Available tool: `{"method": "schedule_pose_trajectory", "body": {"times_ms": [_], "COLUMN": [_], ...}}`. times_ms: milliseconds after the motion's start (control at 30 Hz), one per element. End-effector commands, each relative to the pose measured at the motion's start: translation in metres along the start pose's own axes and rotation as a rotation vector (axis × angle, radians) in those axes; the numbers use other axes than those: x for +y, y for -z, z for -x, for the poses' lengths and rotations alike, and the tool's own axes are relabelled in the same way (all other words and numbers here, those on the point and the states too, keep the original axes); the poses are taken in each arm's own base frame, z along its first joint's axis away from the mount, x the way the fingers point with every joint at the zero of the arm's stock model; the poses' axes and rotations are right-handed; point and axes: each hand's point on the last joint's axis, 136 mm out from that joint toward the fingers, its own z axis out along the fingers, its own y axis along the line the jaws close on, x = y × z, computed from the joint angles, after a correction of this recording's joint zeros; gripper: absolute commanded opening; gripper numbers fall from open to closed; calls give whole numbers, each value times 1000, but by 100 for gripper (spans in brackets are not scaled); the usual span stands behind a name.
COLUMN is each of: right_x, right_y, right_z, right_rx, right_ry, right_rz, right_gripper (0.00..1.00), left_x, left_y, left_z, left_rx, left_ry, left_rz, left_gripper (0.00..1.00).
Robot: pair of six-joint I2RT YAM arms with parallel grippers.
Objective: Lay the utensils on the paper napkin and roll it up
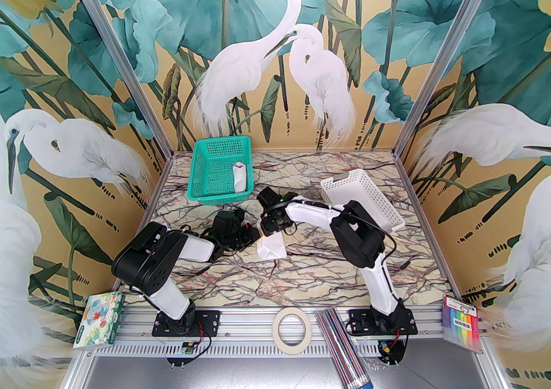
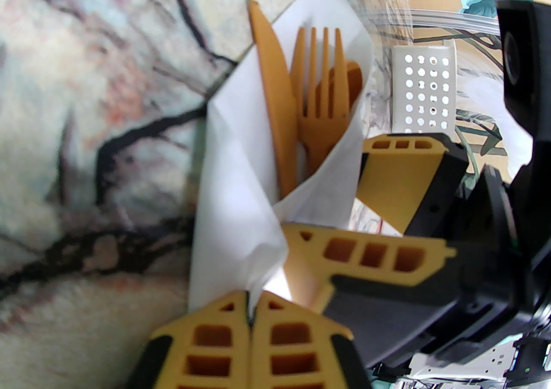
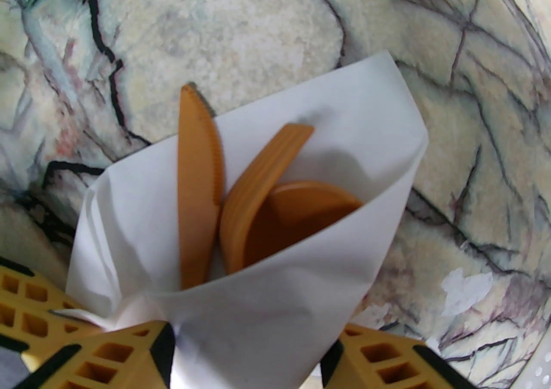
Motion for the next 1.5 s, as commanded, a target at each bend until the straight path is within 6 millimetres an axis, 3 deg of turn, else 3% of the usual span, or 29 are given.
{"method": "schedule_pose_trajectory", "body": {"times_ms": [0,100,300,633,933,1067,1300,1467], "right_x": [7,12,-3,-6,7,14,24,32], "right_y": [28,50,70,49,44,45,54,49], "right_z": [6,11,-11,-62,-79,-89,-92,-94], "right_rx": [-23,-76,-119,-36,-6,12,-12,4], "right_ry": [-32,-35,-114,-170,-183,-186,-201,-196], "right_rz": [103,210,382,420,456,483,550,574], "right_gripper": [67,70,66,56,46,32,17,13], "left_x": [19,21,22,19,19,18,19,20], "left_y": [-2,-2,1,3,3,3,4,4], "left_z": [-4,-4,-4,0,0,0,0,-1], "left_rx": [8,8,4,-2,0,-2,-2,-3], "left_ry": [11,8,-5,-24,-26,-29,-29,-27], "left_rz": [85,101,123,134,137,136,137,135], "left_gripper": [5,4,4,4,4,4,4,4]}}
